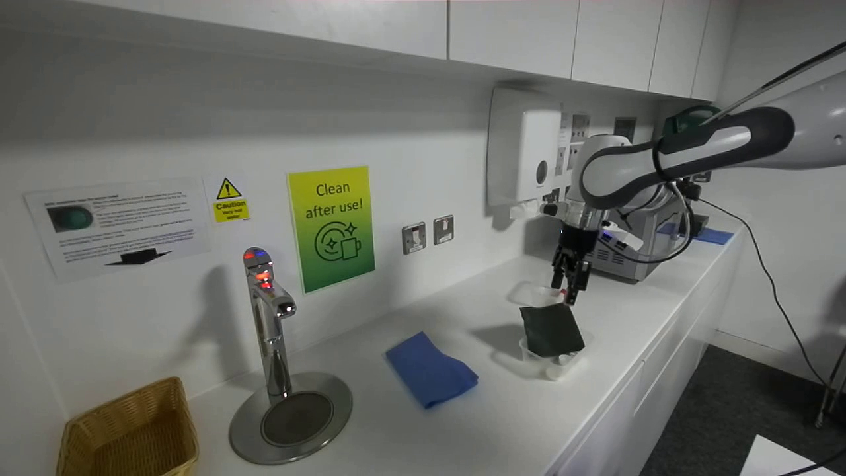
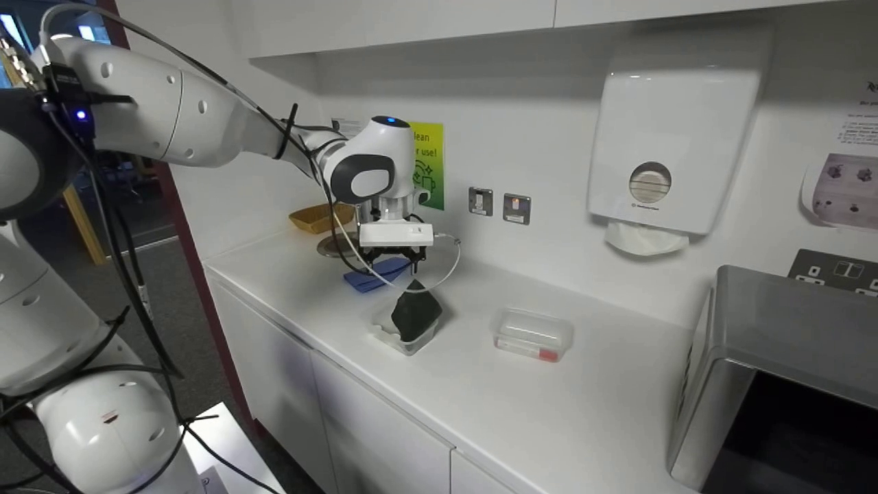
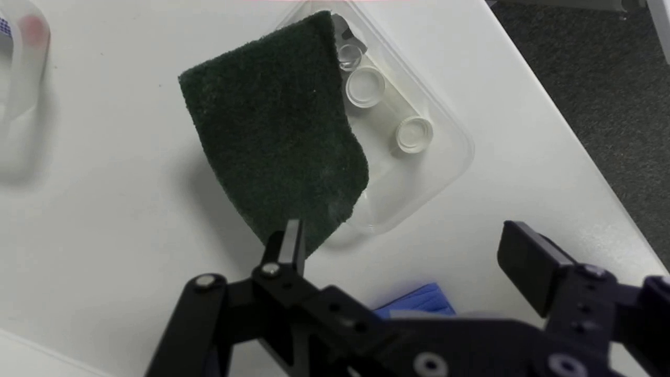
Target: Remove the green paper from the bowl
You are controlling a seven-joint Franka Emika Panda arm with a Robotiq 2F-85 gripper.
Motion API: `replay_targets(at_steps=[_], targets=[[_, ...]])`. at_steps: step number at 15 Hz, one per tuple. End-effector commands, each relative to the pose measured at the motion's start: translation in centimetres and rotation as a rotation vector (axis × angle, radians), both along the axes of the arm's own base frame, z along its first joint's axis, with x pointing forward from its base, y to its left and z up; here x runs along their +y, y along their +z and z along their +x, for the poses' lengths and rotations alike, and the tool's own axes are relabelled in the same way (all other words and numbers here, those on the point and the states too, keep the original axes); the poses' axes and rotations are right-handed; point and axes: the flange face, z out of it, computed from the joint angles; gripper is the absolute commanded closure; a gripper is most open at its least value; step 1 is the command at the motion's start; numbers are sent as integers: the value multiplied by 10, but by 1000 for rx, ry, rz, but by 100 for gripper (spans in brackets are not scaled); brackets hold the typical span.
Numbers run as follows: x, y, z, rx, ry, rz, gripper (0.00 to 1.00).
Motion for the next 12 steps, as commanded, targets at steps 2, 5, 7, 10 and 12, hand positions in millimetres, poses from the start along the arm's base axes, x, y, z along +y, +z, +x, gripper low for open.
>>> replay_targets(at_steps=[2,5,7,10,12], targets=[[-37,3,15,54,-73,113,0],[-60,4,25,120,-89,171,0],[-72,7,31,189,-62,199,0],[-83,9,45,278,-17,149,0],[-90,7,58,306,-19,89,0]])
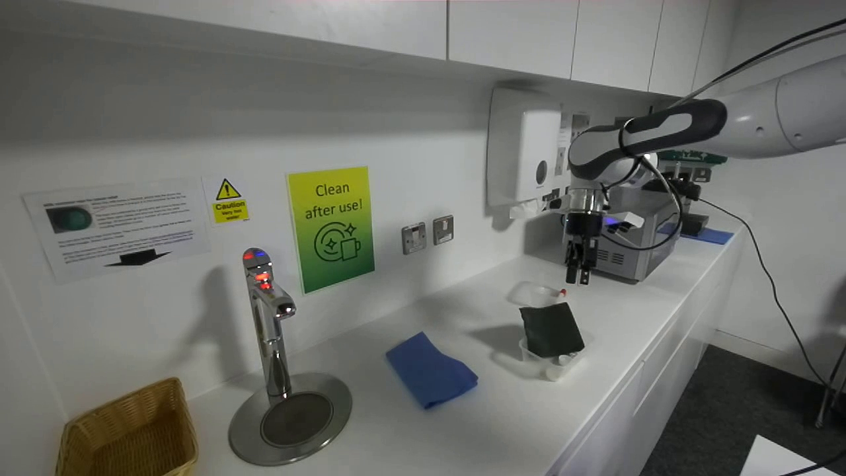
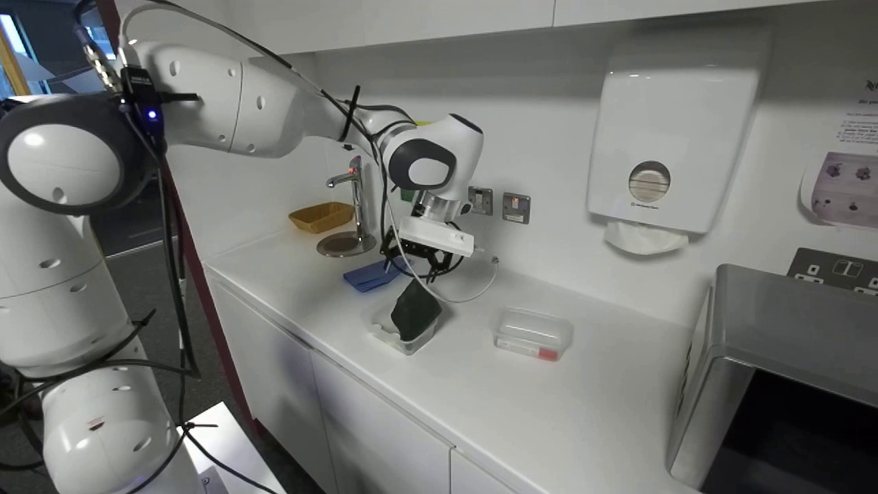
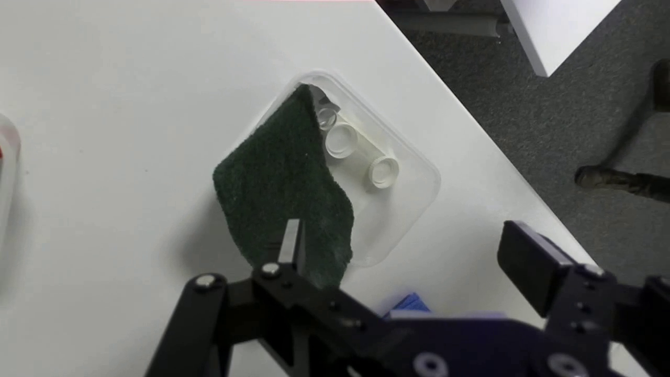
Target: Remove the green paper from the bowl
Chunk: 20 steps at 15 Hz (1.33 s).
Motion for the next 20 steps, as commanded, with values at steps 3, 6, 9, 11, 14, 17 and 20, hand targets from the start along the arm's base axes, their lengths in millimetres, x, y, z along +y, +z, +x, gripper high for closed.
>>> replay_targets(at_steps=[3,6,9,11,14,17,20], targets=[[-18,1,44,41,88,-153,0],[-10,-2,62,21,162,-186,0],[7,-6,75,-2,224,-157,0],[20,-11,80,-15,261,-104,0],[36,-26,85,-20,300,-1,0],[44,-40,86,-14,327,63,0],[45,-50,86,-7,342,101,0]])
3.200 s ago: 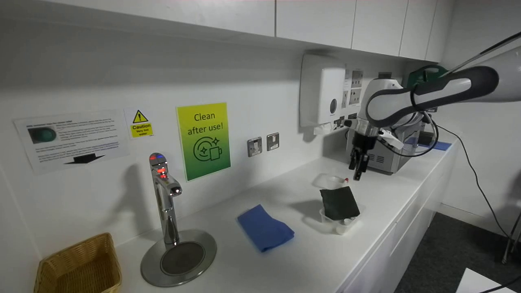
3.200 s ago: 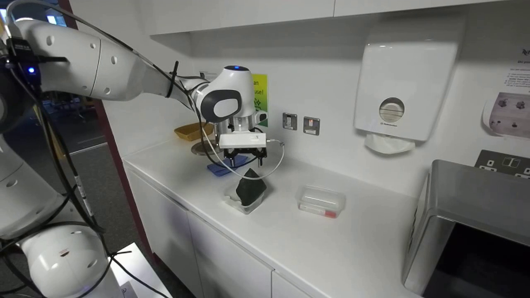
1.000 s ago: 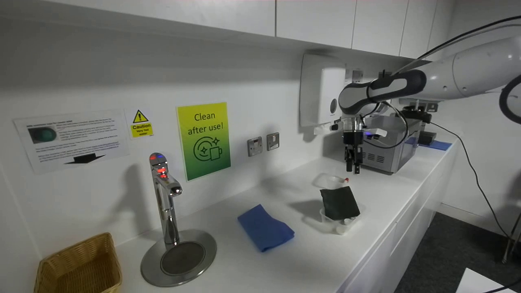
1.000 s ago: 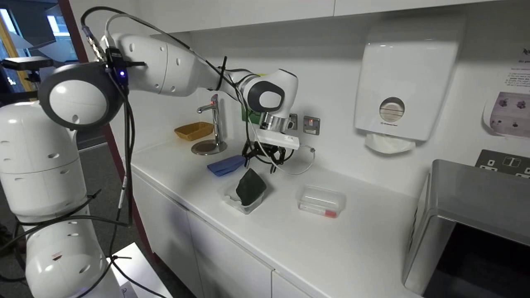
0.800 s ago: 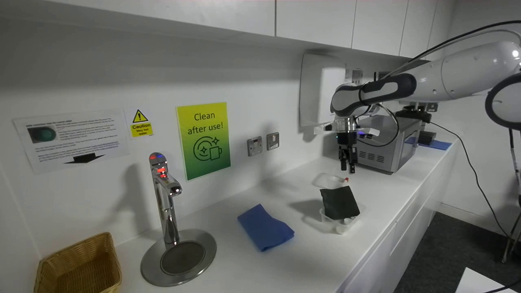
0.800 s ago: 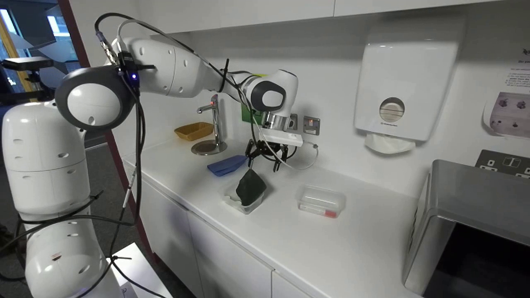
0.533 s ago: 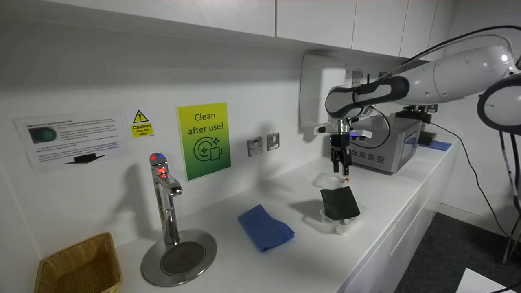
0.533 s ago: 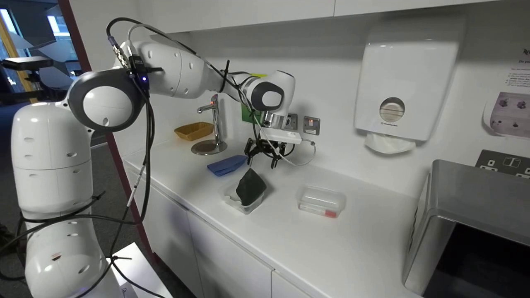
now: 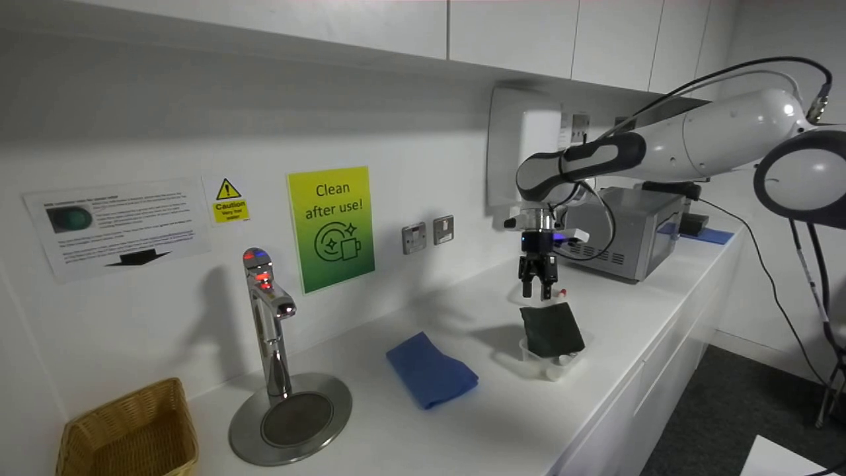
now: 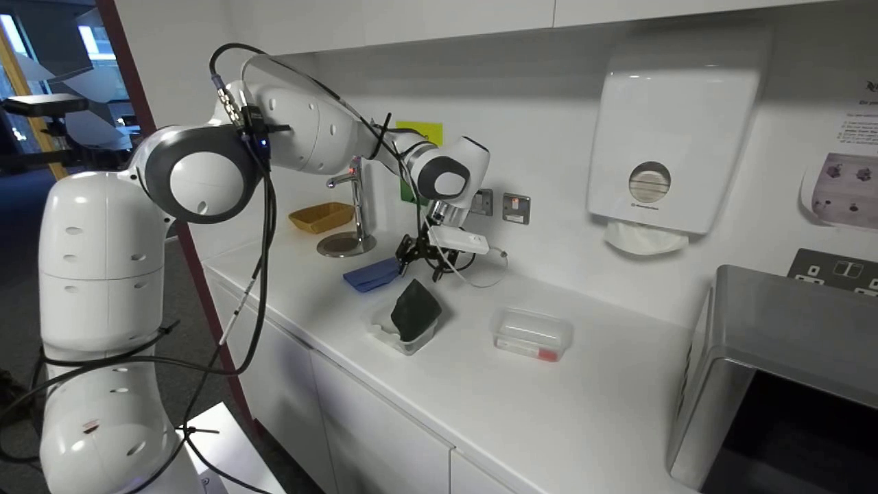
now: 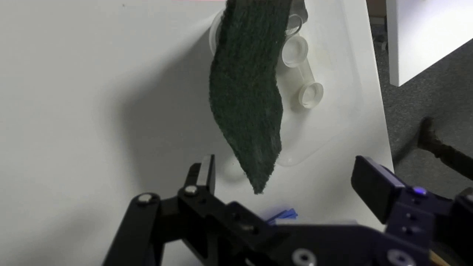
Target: Remove the green paper from the bowl
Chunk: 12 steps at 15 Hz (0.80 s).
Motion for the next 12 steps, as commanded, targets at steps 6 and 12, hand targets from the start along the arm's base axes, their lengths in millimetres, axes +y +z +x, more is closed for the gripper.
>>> replay_targets(at_steps=[6,12], targets=[[-4,-14,-3,42,35,104,0],[6,-22,-4,77,47,134,0]])
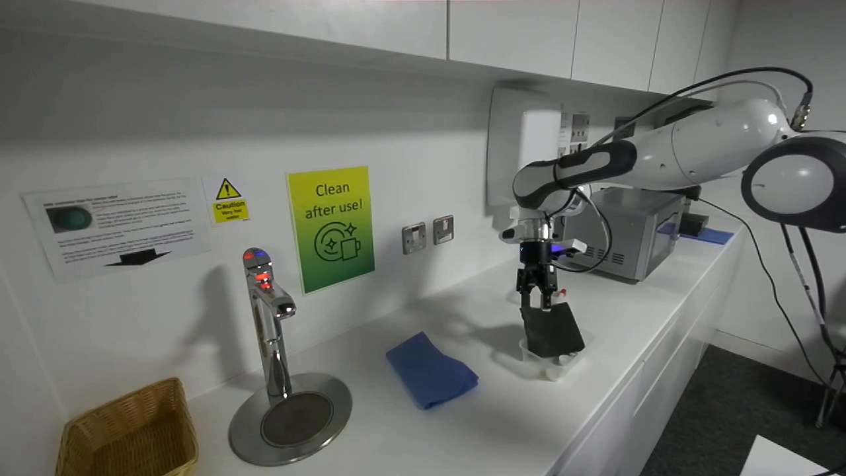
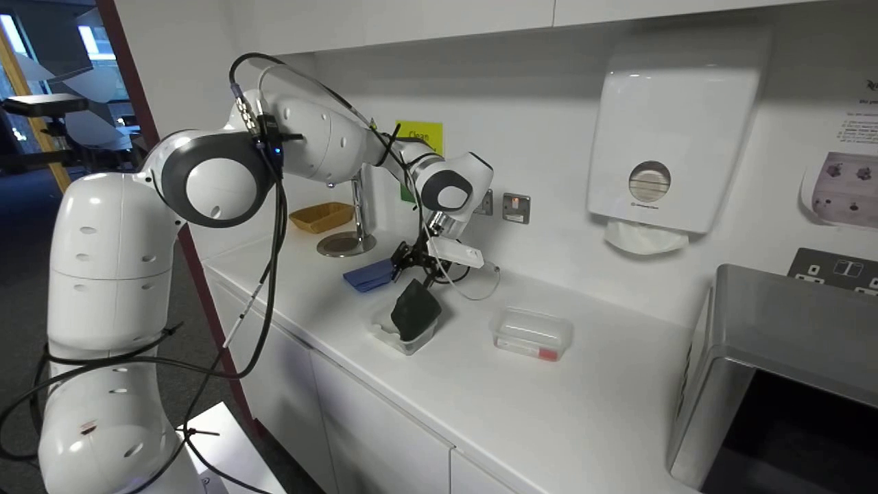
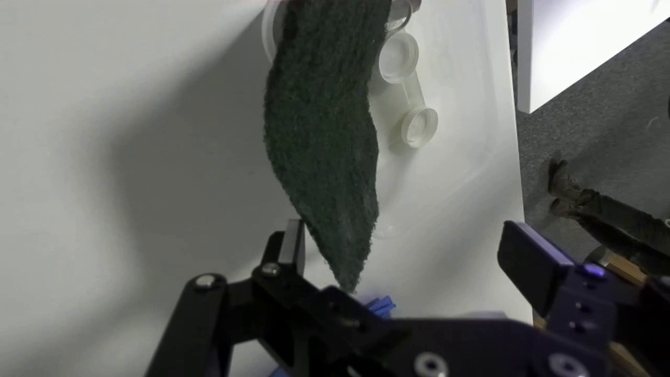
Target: Remove the green paper from the bowl
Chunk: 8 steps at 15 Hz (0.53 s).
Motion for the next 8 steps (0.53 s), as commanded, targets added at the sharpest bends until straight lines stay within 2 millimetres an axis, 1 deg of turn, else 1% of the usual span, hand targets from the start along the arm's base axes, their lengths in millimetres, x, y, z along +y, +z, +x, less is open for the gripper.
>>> replay_targets(at_steps=[1,6,7,8], targets=[[-1,3,-3,14,17,50,0],[-1,-2,-5,34,19,53,0],[-1,-3,-7,42,23,60,2],[-2,-3,-8,51,18,64,26]])
